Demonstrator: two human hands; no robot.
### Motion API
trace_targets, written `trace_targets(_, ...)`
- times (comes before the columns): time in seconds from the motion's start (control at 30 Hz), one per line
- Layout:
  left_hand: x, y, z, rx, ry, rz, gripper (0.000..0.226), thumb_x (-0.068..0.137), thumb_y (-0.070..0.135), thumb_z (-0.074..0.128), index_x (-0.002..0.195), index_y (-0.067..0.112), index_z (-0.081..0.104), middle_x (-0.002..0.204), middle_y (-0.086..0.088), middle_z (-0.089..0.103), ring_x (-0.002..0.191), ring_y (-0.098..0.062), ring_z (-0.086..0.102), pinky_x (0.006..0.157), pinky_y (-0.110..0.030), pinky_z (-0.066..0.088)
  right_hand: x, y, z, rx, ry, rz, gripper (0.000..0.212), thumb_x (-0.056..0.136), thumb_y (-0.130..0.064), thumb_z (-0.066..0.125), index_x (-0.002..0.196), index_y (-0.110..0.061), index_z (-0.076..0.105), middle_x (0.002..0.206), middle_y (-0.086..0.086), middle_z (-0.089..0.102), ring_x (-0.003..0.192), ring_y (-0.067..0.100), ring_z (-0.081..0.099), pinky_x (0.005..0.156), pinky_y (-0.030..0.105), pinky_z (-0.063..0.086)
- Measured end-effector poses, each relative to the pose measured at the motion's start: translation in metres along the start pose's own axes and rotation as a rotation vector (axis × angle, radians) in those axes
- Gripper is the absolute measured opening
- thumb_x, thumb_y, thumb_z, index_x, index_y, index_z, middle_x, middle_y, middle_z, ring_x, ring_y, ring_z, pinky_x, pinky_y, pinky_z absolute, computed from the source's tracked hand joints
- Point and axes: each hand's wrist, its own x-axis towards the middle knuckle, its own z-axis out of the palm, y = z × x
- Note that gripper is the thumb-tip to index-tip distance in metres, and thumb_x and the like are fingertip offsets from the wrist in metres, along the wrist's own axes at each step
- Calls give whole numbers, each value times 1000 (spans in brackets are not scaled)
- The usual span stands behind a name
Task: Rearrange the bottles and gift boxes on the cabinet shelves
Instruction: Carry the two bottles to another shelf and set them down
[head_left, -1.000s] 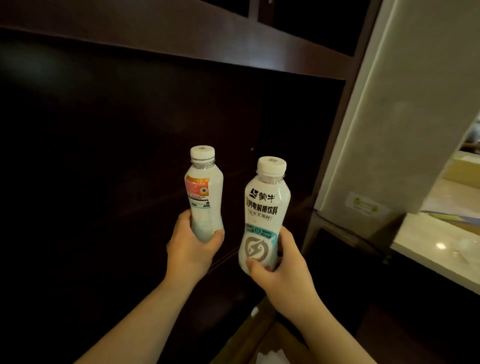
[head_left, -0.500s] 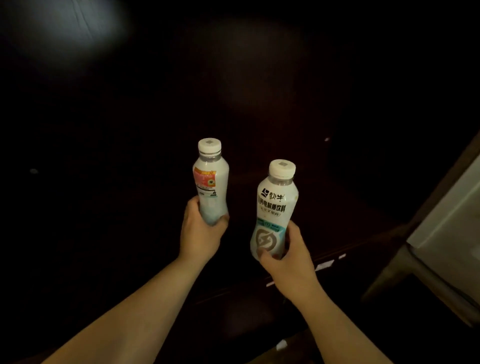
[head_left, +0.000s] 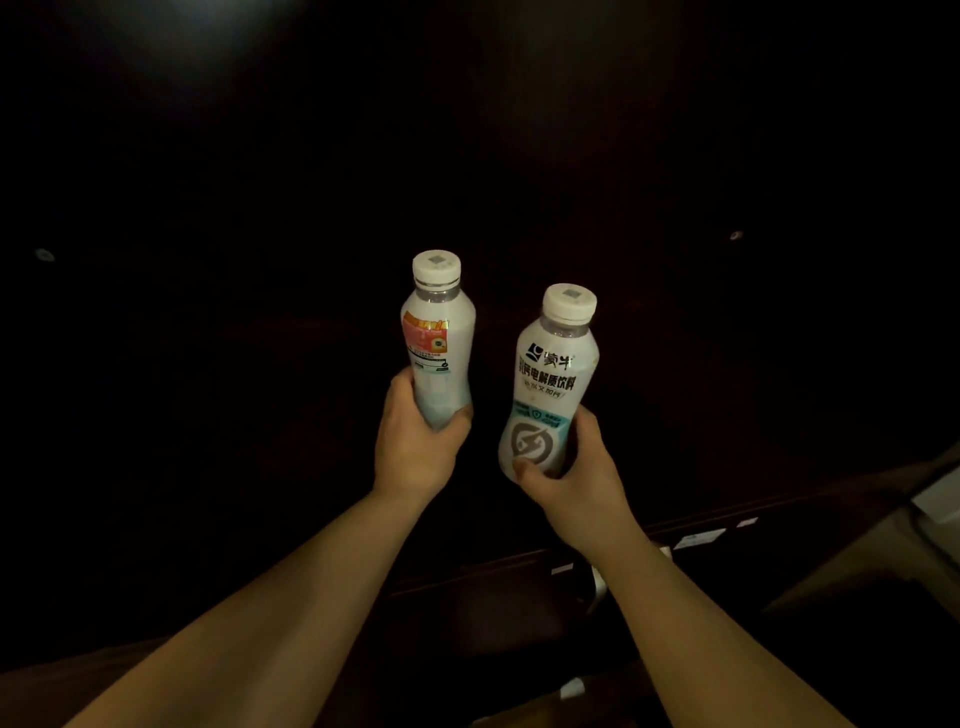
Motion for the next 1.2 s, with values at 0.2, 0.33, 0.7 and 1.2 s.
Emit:
trace_targets(0.2,-2,-5,1,71,-32,11,62,77,32,81,128,27,47,115,8,57,90,2,56,64,-15,40,2,6,4,-32,-20,-7,74,80,-16,82,141,-34,43,126,-11,64,109,-2,65,86,17,55)
trace_targets(0.33,-2,-5,2,97,-29,20,65,77,34,80,131,26,45,118,7,56,97,-8,59,66,-19,43,1,8,4,-42,-41,-3,72,81,-16,80,138,-37,41,125,-13,63,108,-6,64,84,14,54)
trace_targets(0.7,-2,-5,3,117,-20,30,64,75,35,79,129,28,45,118,5,57,99,-11,58,66,-20,42,5,5,16,-1,51,68,94,63,-40,92,138,-29,36,133,-1,57,116,13,64,92,42,59)
trace_targets(1.2,-5,-2,-4,45,-90,-15,68,75,28,79,133,27,43,114,4,61,97,-11,64,75,-31,55,-1,13,8,-18,6,38,78,66,-38,81,133,-32,42,117,-10,66,102,3,68,85,35,61)
